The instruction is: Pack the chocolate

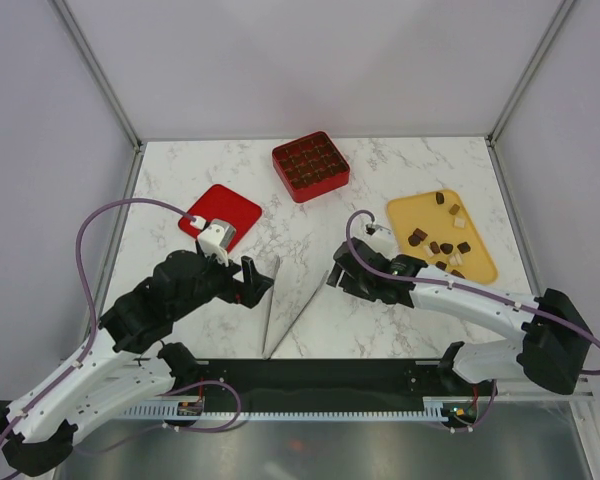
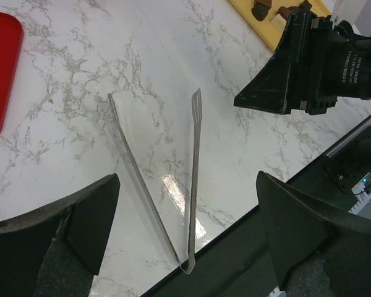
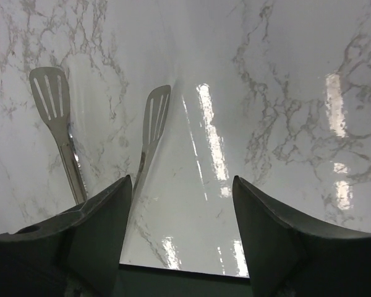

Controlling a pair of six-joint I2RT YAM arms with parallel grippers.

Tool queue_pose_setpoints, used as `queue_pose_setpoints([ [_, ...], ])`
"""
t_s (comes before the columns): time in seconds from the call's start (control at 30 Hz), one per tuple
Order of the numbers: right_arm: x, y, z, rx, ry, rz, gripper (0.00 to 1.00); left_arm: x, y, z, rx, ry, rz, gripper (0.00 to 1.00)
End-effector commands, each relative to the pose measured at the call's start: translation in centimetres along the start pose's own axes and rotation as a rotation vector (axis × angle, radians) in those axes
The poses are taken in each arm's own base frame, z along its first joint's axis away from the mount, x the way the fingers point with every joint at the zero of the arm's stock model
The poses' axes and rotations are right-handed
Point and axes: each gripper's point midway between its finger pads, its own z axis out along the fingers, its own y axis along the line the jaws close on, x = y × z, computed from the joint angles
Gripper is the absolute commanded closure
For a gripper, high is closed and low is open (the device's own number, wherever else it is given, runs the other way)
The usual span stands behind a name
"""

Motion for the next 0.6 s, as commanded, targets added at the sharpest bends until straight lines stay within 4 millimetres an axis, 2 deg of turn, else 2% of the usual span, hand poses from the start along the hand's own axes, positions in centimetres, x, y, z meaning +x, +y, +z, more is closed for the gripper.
queue_pose_setpoints([
  [0.0, 0.6, 3.9, 0.3, -0.125, 0.029, 0.12, 0.27, 0.2, 0.9, 0.1, -0.041, 0.0, 0.013, 0.0],
  [0.13, 2.8, 5.4, 1.5, -0.124, 0.074, 0.132, 0.3, 0.3, 1.0, 0.1, -0.052, 0.002, 0.015, 0.0],
  [0.43, 7.0, 6.9, 4.5, -0.055, 0.168, 0.082, 0.35, 0.2, 1.0, -0.1, -0.048, -0.004, 0.016, 0.0],
  [0.57, 7.4, 6.5, 5.9, -0.024, 0.16, 0.028, 0.46, 0.2, 1.1, -0.2, -0.052, -0.006, 0.014, 0.0],
])
